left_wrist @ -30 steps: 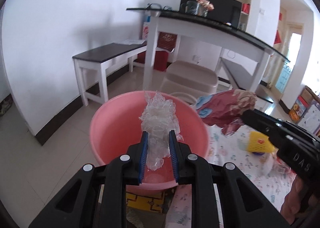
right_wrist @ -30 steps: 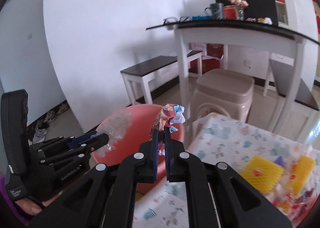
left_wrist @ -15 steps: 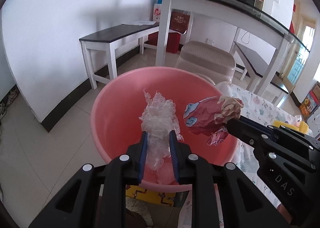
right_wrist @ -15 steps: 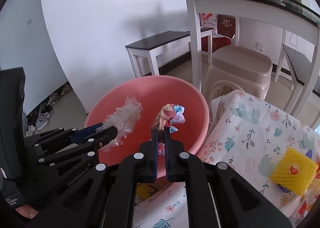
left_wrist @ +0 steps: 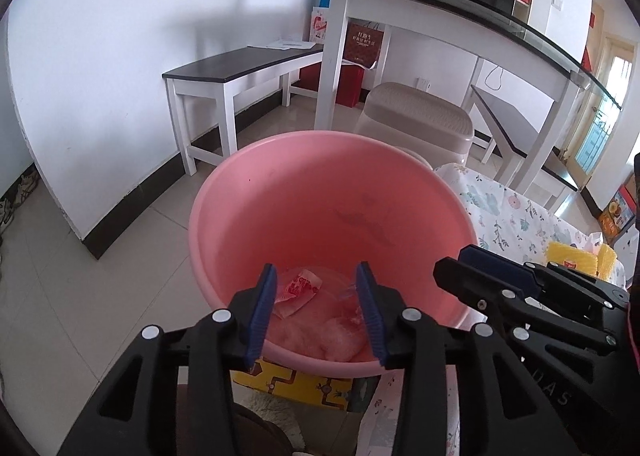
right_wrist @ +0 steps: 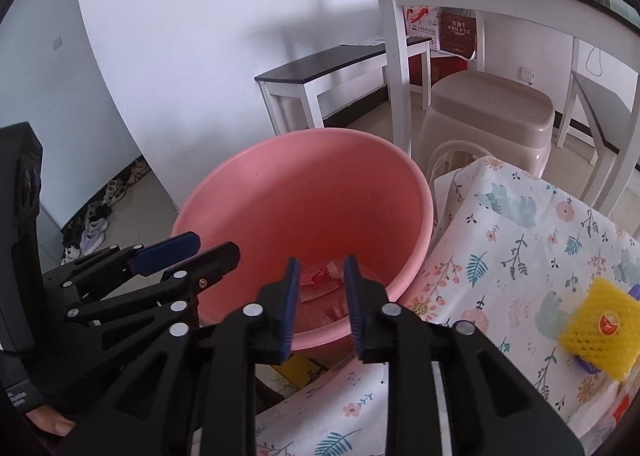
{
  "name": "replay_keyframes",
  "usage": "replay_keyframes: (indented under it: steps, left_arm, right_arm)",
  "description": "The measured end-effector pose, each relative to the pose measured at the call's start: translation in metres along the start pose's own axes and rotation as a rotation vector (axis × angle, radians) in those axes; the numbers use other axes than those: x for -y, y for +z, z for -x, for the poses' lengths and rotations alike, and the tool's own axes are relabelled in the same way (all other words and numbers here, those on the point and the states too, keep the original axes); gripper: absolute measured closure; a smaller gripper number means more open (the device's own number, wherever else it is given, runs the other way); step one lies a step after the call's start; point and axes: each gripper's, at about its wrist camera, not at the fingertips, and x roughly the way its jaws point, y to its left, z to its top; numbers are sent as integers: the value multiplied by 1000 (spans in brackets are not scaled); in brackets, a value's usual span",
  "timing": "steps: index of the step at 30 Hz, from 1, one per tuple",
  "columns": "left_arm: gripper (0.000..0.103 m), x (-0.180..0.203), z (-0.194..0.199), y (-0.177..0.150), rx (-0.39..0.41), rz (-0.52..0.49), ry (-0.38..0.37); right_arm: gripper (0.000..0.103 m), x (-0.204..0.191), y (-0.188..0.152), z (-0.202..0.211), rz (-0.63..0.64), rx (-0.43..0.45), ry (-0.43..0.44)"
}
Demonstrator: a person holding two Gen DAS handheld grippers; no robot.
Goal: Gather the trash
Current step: 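Carry both items over the pink bucket and open both grippers to drop them, then move both grippers back over the trash pile on the table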
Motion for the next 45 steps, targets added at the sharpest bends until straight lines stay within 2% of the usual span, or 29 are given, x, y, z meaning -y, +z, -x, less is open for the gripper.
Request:
replay_keyframes:
  steps: [9, 16, 29, 35, 45]
  left_arm:
    - [58, 1, 15, 0, 34, 7, -28]
    - [58, 10, 31, 1, 76, 3, -84]
    - [58, 61, 62, -4, 146, -112, -209]
    - [58, 92, 70, -9, 156, -179, -274]
    - [58, 157, 81, -24, 130, -311, -413]
  right_arm:
    - [78, 5, 0, 18, -17, 34, -10]
    - [78, 12, -4, 40, -33, 69, -28]
    - [78, 28, -28, 99, -45, 116, -121]
    - [78, 54, -47, 136, -98, 138, -186]
    - [78, 120, -95, 210, -242, 208, -376]
